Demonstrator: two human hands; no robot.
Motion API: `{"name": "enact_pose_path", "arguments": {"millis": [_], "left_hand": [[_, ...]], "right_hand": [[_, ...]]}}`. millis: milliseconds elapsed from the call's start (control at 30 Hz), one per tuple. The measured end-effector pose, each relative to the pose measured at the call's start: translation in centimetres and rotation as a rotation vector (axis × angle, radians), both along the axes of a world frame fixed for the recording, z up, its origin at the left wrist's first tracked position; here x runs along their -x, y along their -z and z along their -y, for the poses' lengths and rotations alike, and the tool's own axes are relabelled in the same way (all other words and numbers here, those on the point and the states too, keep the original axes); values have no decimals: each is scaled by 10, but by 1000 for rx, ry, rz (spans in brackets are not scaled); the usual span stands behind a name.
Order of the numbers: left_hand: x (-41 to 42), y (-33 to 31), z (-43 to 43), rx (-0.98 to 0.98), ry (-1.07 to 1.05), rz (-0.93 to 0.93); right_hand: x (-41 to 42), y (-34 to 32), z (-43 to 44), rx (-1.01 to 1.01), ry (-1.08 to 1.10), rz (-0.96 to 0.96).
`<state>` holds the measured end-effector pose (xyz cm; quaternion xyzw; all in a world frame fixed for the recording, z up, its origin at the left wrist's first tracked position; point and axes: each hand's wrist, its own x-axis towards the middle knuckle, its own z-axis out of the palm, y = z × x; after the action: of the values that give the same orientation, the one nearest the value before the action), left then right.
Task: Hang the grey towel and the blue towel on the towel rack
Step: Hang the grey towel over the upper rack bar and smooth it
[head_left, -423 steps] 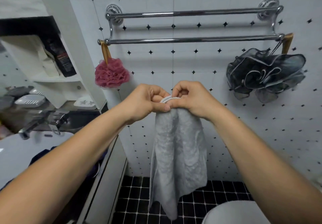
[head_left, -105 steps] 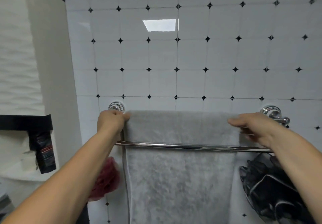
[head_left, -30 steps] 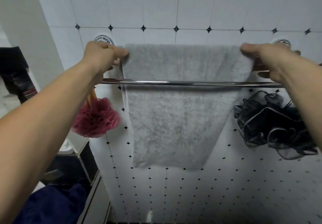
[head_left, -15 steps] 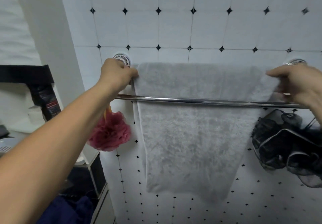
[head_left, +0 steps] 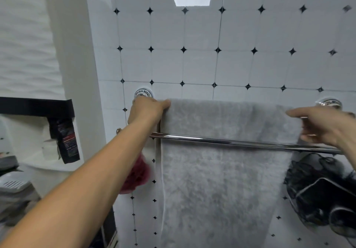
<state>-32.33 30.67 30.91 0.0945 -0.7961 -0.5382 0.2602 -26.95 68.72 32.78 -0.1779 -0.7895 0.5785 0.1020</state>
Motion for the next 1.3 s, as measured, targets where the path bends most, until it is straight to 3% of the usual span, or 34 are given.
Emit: {"name": "enact_pose_path", "arguments": {"millis": [133, 267, 400, 500, 667, 767, 967, 1167, 1300], "left_hand": [[0, -15, -8, 168, -92, 26], [7, -25, -10, 38, -14, -44], [9, -23, 2, -37, -74, -106], [11, -19, 9, -21, -106, -134], [10, -11, 15, 264, -199, -104], [7, -3, 15, 315, -195, -130], [6, -2, 21, 208, -205, -104], [2, 4, 20, 7, -132, -110], [-2, 3, 21, -58, -73, -108]], "right_hand": [[2, -7, 1, 91, -45, -72], [8, -9, 9, 377, -113, -46], [10, -9, 8, 445, -88, -59], [3, -8, 1, 427, -87, -74], [6, 0, -6, 390, -68, -87], [8, 4, -9, 349, -44, -76], [7, 6, -16, 323, -33, -50], [-3, 5, -1, -5, 0, 7], [4, 3, 18, -47, 52, -81]]}}
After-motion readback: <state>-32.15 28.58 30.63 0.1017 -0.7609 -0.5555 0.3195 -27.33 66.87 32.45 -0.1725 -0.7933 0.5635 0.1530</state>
